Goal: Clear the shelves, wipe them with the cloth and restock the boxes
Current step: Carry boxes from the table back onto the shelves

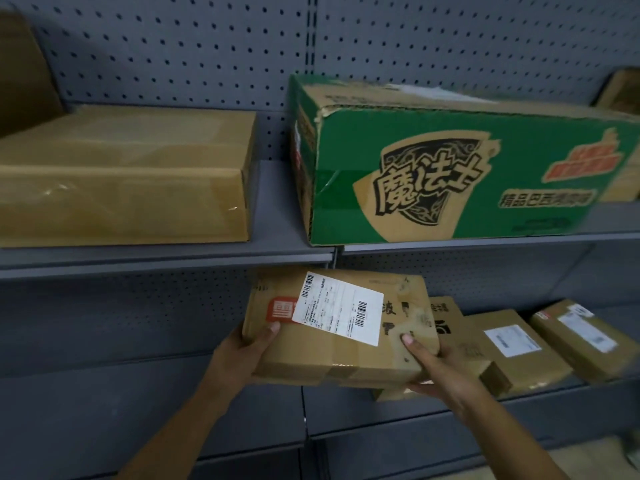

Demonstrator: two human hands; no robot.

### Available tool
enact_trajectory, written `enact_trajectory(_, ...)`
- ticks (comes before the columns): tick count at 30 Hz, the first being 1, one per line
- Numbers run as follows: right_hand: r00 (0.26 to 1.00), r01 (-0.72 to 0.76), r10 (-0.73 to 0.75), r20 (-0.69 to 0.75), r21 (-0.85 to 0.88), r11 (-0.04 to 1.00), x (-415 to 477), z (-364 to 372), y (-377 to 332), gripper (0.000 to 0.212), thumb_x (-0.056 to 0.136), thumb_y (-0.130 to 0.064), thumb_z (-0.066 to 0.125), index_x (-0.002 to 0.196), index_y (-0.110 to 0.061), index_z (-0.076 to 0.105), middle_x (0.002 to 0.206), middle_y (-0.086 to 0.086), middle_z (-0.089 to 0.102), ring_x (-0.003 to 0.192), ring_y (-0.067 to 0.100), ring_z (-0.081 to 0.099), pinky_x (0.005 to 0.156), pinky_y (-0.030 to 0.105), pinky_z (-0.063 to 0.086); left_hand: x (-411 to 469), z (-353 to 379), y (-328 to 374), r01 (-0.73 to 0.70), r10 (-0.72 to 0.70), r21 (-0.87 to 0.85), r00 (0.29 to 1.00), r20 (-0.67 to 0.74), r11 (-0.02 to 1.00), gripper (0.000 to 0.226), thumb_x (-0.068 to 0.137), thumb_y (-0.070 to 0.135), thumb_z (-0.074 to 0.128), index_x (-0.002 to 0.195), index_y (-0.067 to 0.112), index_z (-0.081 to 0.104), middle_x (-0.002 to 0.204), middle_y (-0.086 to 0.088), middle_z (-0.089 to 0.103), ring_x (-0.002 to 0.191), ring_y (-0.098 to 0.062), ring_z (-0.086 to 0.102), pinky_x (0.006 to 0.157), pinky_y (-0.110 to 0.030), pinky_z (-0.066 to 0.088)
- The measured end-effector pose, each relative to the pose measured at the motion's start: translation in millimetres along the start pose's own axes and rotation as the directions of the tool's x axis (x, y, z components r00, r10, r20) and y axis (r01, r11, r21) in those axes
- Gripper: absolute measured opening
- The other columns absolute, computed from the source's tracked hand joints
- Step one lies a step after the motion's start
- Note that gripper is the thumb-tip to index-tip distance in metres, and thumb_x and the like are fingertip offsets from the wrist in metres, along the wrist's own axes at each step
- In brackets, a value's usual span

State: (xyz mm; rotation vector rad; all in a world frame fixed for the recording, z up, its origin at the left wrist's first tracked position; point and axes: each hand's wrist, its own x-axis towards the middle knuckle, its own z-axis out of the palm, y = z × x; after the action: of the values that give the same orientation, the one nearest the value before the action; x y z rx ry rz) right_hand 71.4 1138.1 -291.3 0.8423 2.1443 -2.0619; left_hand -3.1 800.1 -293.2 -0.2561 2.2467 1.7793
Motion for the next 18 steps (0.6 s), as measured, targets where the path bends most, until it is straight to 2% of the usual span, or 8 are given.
enact_trajectory(2, 1.0, 0.014, -0.014, -0.022, 0.008, 1.0, -7.0, -6.1, -5.3, 0.088, 0.054, -0.062, 0.087, 0.128, -0.023, 0.059, 0.12, 0.009, 0.068, 0.109, 0.032, 0.067, 0.073, 0.046, 0.064, 3.1, 4.0, 8.2, -0.022, 0.021, 0.033, 0.999, 0.029, 0.999, 0.084, 0.064, 0.085, 0.069, 0.13, 0.037, 0.054, 0.116, 0.004, 0.067, 0.105, -0.021, 0.066, 0.093, -0.047, 0.058)
enact_trajectory(5, 0.997, 0.019, -0.015, -0.078, 0.041, 0.999, -18.9, -21.6, -7.0, 0.084, 0.058, -0.055, 0.085, 0.131, -0.022, 0.056, 0.121, 0.01, 0.067, 0.108, 0.031, 0.067, 0.069, 0.044, 0.064, 4.7, 16.3, 18.4, -0.041, 0.038, 0.033, 0.996, 0.083, 0.999, 0.082, 0.058, 0.088, 0.066, 0.122, 0.04, 0.056, 0.113, 0.008, 0.068, 0.101, -0.019, 0.068, 0.09, -0.046, 0.059)
enact_trajectory(8, 0.989, 0.035, -0.031, -0.148, 0.03, 0.999, -31.2, -42.6, -6.3, 0.08, 0.061, -0.059, 0.085, 0.13, -0.027, 0.059, 0.118, 0.007, 0.07, 0.106, 0.03, 0.069, 0.072, 0.047, 0.064, 3.7, 36.3, 28.5, -0.046, 0.045, 0.004, 0.987, 0.152, 0.999, 0.07, 0.058, 0.086, 0.07, 0.112, 0.042, 0.059, 0.109, 0.006, 0.07, 0.099, -0.019, 0.07, 0.088, -0.044, 0.06)
enact_trajectory(9, 0.985, 0.048, -0.043, -0.166, 0.023, 0.999, -36.8, -50.0, -6.8, 0.073, 0.065, -0.058, 0.084, 0.128, -0.029, 0.06, 0.116, 0.005, 0.071, 0.105, 0.029, 0.069, 0.073, 0.048, 0.064, 2.6, 44.5, 32.5, -0.047, 0.047, -0.003, 0.984, 0.169, 0.999, 0.069, 0.061, 0.084, 0.072, 0.112, 0.04, 0.059, 0.108, 0.005, 0.07, 0.097, -0.02, 0.07, 0.086, -0.043, 0.061)
enact_trajectory(12, 0.974, 0.079, -0.075, -0.214, 0.009, 0.997, -56.5, -75.2, -7.4, 0.051, 0.08, -0.052, 0.077, 0.124, -0.035, 0.059, 0.116, 0.002, 0.07, 0.106, 0.026, 0.068, 0.075, 0.048, 0.064, -6.4, 74.6, 47.0, -0.059, 0.061, -0.017, 0.972, 0.226, 0.998, 0.062, 0.078, 0.066, 0.072, 0.125, 0.03, 0.057, 0.109, 0.001, 0.068, 0.097, -0.021, 0.069, 0.076, -0.039, 0.063)
enact_trajectory(16, 0.951, 0.088, -0.08, -0.297, 0.014, 0.996, -84.8, -116.3, 0.3, 0.049, 0.084, -0.052, 0.074, 0.127, -0.033, 0.057, 0.115, -0.001, 0.071, 0.105, 0.025, 0.068, 0.076, 0.047, 0.064, -23.7, 120.0, 62.2, -0.092, 0.101, -0.043, 0.949, 0.297, 0.995, 0.047, 0.088, 0.05, 0.069, 0.128, 0.03, 0.056, 0.112, 0.001, 0.067, 0.095, -0.018, 0.068, 0.055, -0.026, 0.059)
enact_trajectory(18, 0.934, 0.083, -0.069, -0.35, 0.024, 0.996, -98.7, -139.3, 7.8, 0.051, 0.084, -0.053, 0.075, 0.128, -0.034, 0.057, 0.114, -0.002, 0.071, 0.103, 0.024, 0.069, 0.076, 0.047, 0.064, -31.7, 144.1, 66.4, -0.106, 0.114, -0.041, 0.936, 0.334, 0.994, 0.043, 0.089, 0.047, 0.069, 0.126, 0.029, 0.057, 0.109, 0.003, 0.067, 0.094, -0.016, 0.067, 0.052, -0.024, 0.057)
